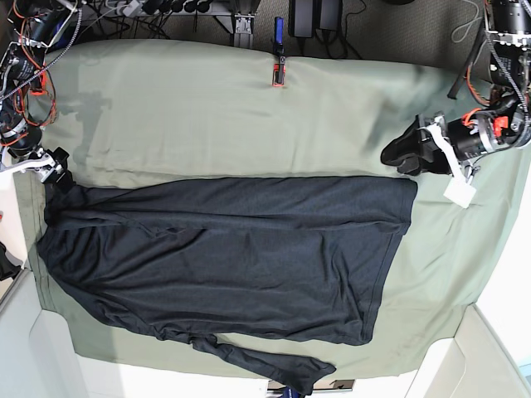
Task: Fold the T-shirt properly
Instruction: 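Drag the shirt by its shoulders away from the robot, then pull the shoulders back toward the robot, flattening the shirt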
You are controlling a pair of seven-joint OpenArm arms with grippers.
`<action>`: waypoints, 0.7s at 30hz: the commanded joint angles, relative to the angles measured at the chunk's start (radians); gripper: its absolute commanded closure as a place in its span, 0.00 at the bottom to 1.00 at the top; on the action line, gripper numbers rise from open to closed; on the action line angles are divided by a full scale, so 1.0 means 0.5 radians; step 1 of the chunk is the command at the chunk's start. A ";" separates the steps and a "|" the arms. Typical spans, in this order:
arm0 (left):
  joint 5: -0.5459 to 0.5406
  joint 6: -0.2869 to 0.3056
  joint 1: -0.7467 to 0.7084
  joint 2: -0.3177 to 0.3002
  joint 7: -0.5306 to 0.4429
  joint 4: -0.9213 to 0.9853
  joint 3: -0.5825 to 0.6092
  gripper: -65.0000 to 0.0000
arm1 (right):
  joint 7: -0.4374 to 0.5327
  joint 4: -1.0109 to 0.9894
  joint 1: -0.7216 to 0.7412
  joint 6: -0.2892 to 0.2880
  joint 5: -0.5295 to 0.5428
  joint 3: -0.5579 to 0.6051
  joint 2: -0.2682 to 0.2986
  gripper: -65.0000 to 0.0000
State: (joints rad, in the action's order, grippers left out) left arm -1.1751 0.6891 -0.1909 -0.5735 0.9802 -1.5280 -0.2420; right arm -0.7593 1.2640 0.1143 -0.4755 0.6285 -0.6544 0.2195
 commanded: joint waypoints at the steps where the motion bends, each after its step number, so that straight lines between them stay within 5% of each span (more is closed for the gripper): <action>1: 0.017 0.018 0.021 -0.001 -0.055 -0.025 -0.018 0.41 | 0.047 0.031 0.031 -0.014 0.014 -0.005 0.002 0.34; 8: 0.437 -0.002 0.040 0.201 -0.346 0.034 -0.136 0.41 | 0.144 -0.031 0.107 0.002 -0.082 -0.005 -0.115 0.34; 21: 0.550 -0.114 0.380 0.262 -0.414 0.578 -0.242 0.41 | 0.186 -0.192 0.292 0.002 -0.181 0.011 -0.120 0.34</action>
State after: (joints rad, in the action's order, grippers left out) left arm -0.8925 0.6323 -0.0143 -0.4259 0.7879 -1.2282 -0.3580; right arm -0.6731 1.1580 0.2440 -0.4721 0.5308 -0.6502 0.1490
